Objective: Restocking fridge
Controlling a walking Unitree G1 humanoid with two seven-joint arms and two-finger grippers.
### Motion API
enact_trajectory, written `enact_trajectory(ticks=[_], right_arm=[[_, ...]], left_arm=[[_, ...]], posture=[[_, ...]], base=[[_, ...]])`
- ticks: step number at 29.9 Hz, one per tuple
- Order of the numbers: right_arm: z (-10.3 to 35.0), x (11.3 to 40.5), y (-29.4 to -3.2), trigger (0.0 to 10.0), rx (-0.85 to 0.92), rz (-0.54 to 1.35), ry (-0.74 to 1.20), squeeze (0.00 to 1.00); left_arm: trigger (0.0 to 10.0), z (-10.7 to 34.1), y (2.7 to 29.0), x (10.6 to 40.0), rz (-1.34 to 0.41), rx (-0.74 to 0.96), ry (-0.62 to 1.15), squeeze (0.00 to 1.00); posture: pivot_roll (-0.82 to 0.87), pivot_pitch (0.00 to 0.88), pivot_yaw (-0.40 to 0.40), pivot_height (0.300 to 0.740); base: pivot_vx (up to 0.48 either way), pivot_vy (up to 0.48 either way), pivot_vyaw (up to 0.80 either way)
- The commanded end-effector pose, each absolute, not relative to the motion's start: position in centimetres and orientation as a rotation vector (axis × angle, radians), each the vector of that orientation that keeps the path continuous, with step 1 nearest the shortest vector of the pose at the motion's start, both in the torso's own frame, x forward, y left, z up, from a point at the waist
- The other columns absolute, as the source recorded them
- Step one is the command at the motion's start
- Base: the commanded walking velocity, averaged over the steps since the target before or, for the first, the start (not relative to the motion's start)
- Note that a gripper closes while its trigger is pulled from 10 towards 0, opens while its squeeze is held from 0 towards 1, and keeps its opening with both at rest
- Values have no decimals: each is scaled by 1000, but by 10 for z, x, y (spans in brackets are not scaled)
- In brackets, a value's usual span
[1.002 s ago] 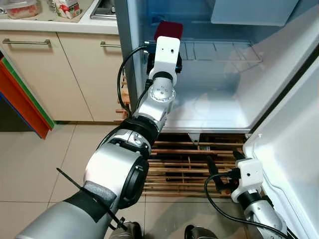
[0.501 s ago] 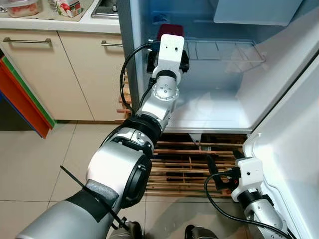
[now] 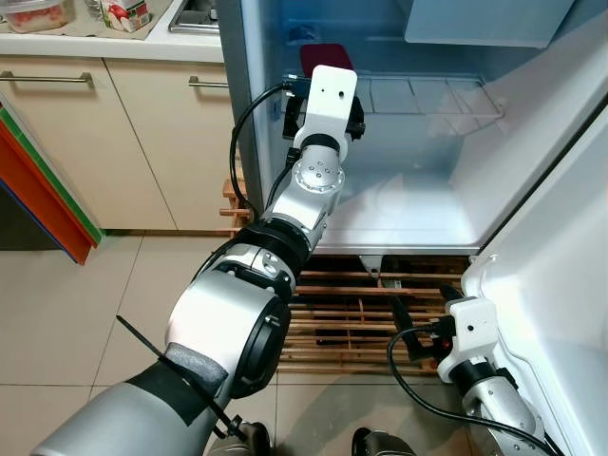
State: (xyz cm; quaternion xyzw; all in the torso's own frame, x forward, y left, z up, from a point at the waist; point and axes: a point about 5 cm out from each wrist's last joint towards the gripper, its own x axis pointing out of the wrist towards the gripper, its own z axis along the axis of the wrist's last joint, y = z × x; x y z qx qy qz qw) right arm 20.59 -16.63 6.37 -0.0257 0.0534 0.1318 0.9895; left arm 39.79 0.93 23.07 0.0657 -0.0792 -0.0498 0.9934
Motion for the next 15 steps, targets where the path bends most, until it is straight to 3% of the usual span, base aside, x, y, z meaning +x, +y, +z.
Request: enact_trajectory(ticks=[1, 11, 15], right_arm=[[70, 206, -168, 10000, -47, 265, 90, 0], [86, 213, -165, 10000, 2, 252, -12, 0], [94, 219, -158, 10000, 25, 263, -45, 0]], left_arm=[[10000, 226, 3, 395, -129, 146, -144, 0], [10000, 230, 4, 392, -156, 184, -234, 0], [10000, 229, 7, 390, -148, 337, -332, 0]], posture=[[-122, 94, -3, 740], [-122, 102, -2, 740], [-109, 106, -4, 740]], base=[[0, 0, 0], [0, 0, 0], [0, 0, 0]])
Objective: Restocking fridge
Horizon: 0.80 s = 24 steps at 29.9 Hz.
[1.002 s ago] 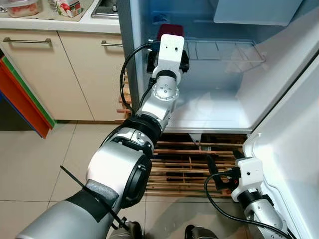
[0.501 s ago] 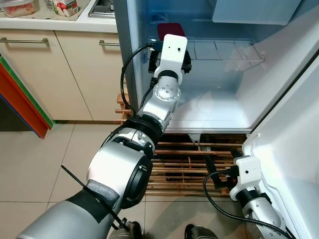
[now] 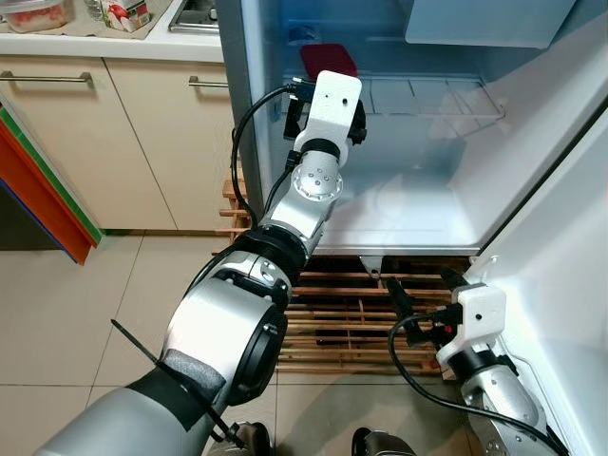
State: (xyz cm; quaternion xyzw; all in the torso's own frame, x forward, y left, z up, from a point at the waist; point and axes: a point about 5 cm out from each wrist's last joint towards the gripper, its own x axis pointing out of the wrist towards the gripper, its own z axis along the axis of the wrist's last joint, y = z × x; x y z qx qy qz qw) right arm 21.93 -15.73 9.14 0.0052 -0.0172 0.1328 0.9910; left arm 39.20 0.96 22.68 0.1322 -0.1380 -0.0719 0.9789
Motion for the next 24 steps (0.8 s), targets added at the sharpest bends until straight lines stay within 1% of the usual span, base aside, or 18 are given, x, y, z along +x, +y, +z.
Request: enact_trajectory(ticks=[1, 3, 5, 11, 13, 18, 21, 24], right_arm=[[94, 219, -158, 10000, 25, 263, -45, 0], [95, 220, -156, 10000, 22, 267, -44, 0], [96, 220, -156, 10000, 21, 268, -46, 0], [98, 221, -156, 10000, 18, 265, -47, 0], [98, 221, -156, 10000, 16, 265, -45, 0], [99, 221, -156, 10000, 14, 266, -44, 0], [100, 222, -155, 10000, 11, 264, -45, 0], [100, 223, -156, 10000, 8, 256, -45, 0]], left_arm=[[10000, 229, 7, 390, -148, 337, -332, 0], [10000, 225, 9, 389, -144, 404, -340, 0], [10000, 222, 10, 389, -147, 429, -334, 0], [10000, 207, 20, 389, -152, 421, -250, 0], [10000, 197, 23, 387, -150, 395, -204, 0], [10000, 191, 26, 384, -166, 382, -191, 0], [10000, 188, 27, 379, -192, 344, -187, 0], [10000, 188, 31, 367, -258, 234, -237, 0]], posture=[[-109, 106, -4, 740], [-106, 108, -6, 740], [-106, 110, -6, 740], [-104, 110, -8, 740], [-98, 110, -11, 740], [-91, 107, -11, 740], [-88, 105, -11, 740], [-82, 103, -9, 740]], base=[[0, 0, 0], [0, 0, 0], [0, 0, 0], [0, 0, 0], [0, 0, 0], [0, 0, 0], [0, 0, 0], [0, 0, 0]])
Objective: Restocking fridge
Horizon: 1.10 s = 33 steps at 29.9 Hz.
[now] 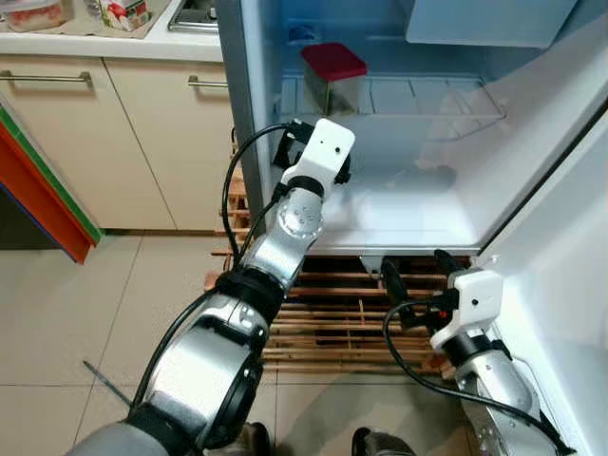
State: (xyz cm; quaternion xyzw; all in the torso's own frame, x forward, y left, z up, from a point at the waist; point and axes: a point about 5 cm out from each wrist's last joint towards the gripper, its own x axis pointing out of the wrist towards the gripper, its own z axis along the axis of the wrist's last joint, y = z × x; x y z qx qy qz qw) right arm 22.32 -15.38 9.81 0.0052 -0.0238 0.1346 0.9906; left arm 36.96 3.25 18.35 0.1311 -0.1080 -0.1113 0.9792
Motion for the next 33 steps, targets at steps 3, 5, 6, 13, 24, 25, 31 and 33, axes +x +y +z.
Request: enact_trajectory(ticks=[3, 5, 6, 13, 24, 25, 31, 33], right_arm=[[98, 224, -157, 10000, 4, 250, -42, 0], [96, 225, -158, 10000, 0, 241, -37, 0], [95, 226, -159, 10000, -4, 233, -35, 0], [83, 236, -165, 10000, -1, 144, -5, 0], [79, 242, -162, 10000, 21, 122, -2, 0], [78, 243, -161, 10000, 21, 118, -5, 0], [79, 244, -160, 10000, 31, 80, -15, 0], [80, 244, -159, 10000, 38, 76, -20, 0]], left_arm=[[10000, 182, 40, 354, -322, 141, -244, 0], [10000, 176, 50, 345, -345, 104, -239, 0], [10000, 173, 54, 341, -356, 106, -231, 0], [10000, 146, 88, 316, -386, 164, -163, 0], [10000, 115, 132, 294, -307, 246, -58, 0], [10000, 114, 140, 292, -257, 230, -51, 0], [10000, 110, 151, 289, -102, 142, 6, 0], [10000, 110, 146, 292, -104, 142, 15, 0]], posture=[[-76, 99, -6, 740], [-68, 92, -1, 740], [-66, 88, -1, 740], [-29, 62, 12, 740], [3, 30, 29, 740], [4, 28, 28, 740], [2, 27, 26, 740], [-1, 26, 25, 740]], base=[[0, 0, 0], [0, 0, 0], [0, 0, 0], [0, 0, 0], [0, 0, 0], [0, 0, 0], [0, 0, 0], [0, 0, 0]])
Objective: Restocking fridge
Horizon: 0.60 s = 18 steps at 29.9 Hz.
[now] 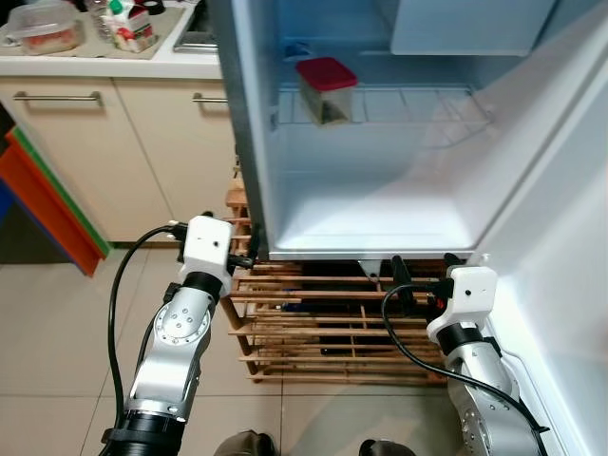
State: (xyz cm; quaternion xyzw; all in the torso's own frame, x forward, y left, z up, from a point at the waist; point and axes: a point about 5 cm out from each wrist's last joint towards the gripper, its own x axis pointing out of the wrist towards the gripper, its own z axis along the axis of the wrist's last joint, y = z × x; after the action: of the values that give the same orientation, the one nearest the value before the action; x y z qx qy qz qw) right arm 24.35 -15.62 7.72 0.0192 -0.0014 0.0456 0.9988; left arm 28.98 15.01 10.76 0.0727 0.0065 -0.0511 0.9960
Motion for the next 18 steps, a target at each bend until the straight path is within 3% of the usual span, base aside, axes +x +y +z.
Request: enact_trajectory(ticks=[1, 8, 18], right_arm=[[80, 244, -158, 10000, 37, 78, -20, 0], [80, 244, -157, 10000, 31, 74, -24, 0], [96, 246, -157, 10000, 28, 26, -75, 0]], left_arm=[[10000, 110, 146, 294, -113, 138, 20, 0], [10000, 114, 138, 302, -136, 154, 22, 0], [10000, 116, 132, 305, -148, 140, 24, 0]], posture=[[-5, 25, 26, 740], [-18, 28, 31, 740], [-20, 29, 28, 740]], base=[[0, 0, 0], [0, 0, 0], [-333, 0, 0]])
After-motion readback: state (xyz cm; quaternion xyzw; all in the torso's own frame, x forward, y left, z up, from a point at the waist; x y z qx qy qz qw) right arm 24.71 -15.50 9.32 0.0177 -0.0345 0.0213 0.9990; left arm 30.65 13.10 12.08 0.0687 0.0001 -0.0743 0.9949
